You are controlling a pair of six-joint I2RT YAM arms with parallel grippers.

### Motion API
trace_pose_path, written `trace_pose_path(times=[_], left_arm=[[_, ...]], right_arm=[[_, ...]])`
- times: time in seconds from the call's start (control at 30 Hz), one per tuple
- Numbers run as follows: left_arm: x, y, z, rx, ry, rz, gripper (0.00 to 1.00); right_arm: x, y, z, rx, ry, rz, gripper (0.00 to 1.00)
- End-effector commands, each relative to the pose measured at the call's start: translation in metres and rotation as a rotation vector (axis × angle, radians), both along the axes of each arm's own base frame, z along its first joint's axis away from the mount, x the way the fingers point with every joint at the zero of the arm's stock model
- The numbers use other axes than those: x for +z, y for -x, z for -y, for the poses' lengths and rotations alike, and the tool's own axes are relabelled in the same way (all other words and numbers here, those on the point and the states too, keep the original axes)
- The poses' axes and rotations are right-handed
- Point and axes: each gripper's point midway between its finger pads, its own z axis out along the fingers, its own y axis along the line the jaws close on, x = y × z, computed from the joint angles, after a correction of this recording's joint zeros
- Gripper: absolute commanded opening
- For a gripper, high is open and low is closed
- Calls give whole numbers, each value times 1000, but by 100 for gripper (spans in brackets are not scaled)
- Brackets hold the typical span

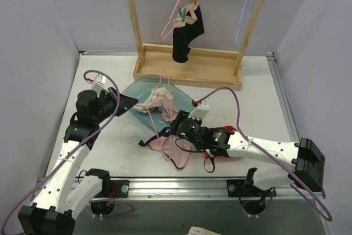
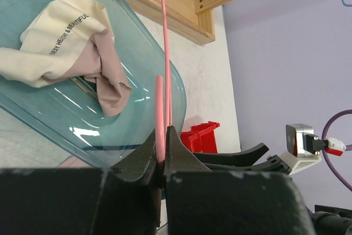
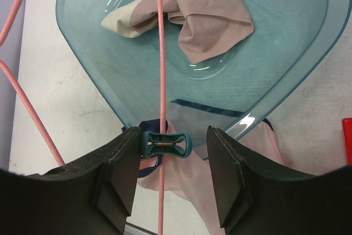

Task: Remove the underwear clipped to the hanger
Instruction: Remove the underwear from the hanger.

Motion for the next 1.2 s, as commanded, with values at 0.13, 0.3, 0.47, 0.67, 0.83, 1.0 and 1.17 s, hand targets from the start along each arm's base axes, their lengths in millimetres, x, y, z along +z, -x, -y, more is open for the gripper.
trace_pose_path(times=[0.13,0.3,0.47,0.67,0.83,1.0,1.17], left_arm=[[24,-4,0,2,10,80,3],[20,-4,1,0,6,71,3],[22,-3,0,3,10,74,3],[22,-3,-1,11,11,75,3],[22,-3,-2,14,7,74,3],[6,-4,-6,28,-36,41,3],[4,-4,-7,29,-37,42,3]], right_arm=[[3,-2,-3,-6,-7,4,50],[10,-4,1,-25,-20,24,35],[11,-4,4,-38,-32,24,17],[19,-6,8,-65,-99,36,1],[26,-8,17,-92,-135,50,0],[48,-12,40,-126,-173,94,0],[62,-12,86,-207,-94,126,0]])
